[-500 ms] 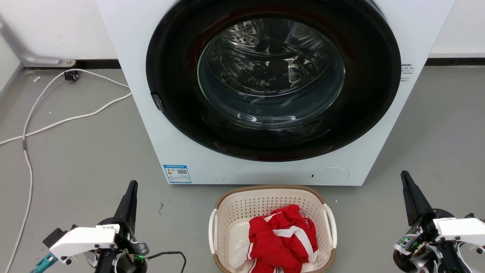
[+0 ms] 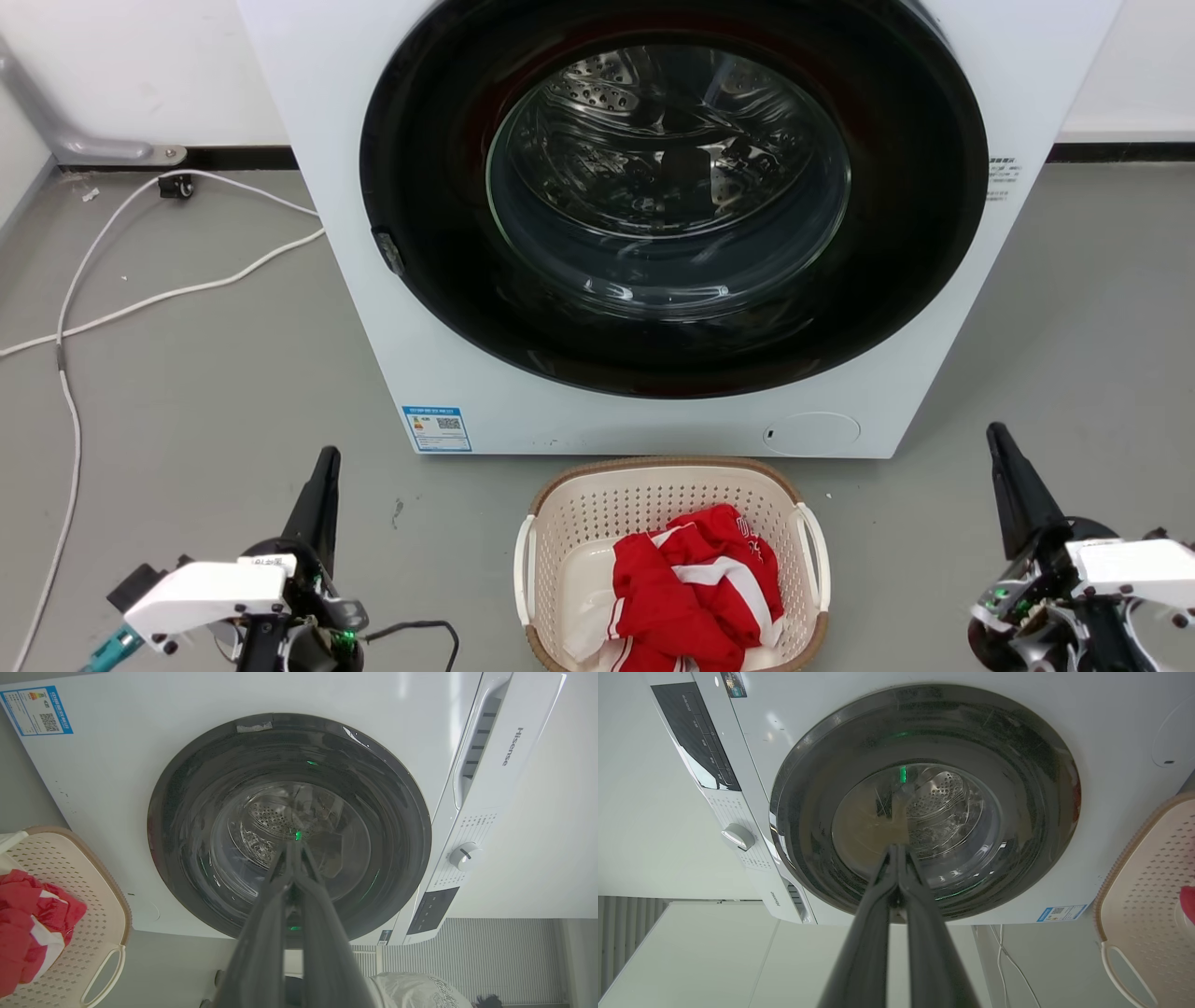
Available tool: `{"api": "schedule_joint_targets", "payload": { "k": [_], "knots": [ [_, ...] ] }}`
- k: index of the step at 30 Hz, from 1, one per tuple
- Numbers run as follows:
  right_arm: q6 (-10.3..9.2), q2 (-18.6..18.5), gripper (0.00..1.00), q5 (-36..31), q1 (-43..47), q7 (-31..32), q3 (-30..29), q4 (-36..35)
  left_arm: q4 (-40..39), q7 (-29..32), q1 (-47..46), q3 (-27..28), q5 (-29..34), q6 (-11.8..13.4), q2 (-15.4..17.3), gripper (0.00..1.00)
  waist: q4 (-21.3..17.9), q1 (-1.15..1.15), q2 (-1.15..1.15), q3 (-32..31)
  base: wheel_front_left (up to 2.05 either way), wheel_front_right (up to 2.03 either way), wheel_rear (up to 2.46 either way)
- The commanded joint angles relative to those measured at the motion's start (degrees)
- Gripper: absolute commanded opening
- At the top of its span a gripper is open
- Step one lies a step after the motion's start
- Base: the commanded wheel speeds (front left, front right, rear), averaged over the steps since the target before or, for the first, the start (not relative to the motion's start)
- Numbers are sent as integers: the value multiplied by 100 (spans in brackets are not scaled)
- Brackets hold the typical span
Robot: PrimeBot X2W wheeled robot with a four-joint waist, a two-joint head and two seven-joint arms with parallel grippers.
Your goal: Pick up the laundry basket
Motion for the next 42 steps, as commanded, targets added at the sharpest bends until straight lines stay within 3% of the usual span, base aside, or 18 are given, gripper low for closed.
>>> {"api": "schedule_joint_targets", "payload": {
  "k": [1, 3, 4, 13, 20, 33, 42],
  "knots": [
    [-1, 0, 0, 0, 0, -3, 1, -1, -1, -2, 0, -2, -1, 0, 0, 0, 0, 0, 0, 0, 0, 0, 0],
    [-1, 2, 0, -1, 65, -9, 10, 92, 90, -9, 62, -23, -2, 0, -5, 0, 0, 0, 0, 0, 0, 0, 0],
    [-1, 2, 100, -3, 84, -27, 25, 95, 95, -25, 83, -43, -2, 0, -9, 100, 0, 0, 0, 1, 0, 0, 0],
    [-1, 4, 100, -169, 168, -294, 192, -144, -151, -293, 87, -300, 109, 0, -8, 100, 0, 0, 0, 7, 0, 0, 0],
    [-1, 5, 100, -733, 216, -480, 203, -276, -404, -480, 77, -425, 767, 0, 0, 100, 3, 0, 0, 12, 0, 0, 0],
    [-1, 7, 100, -3225, 285, -789, 305, -606, -716, -788, 89, -569, 2535, 4, -6, 100, 1, 0, 0, 17, 0, 0, 0],
    [0, 9, 100, -4704, 374, -981, 362, -731, -789, -979, 111, -777, 3720, 151, -5, 100, 4, 0, 0, 14, 0, 0, 0]
  ]
}}
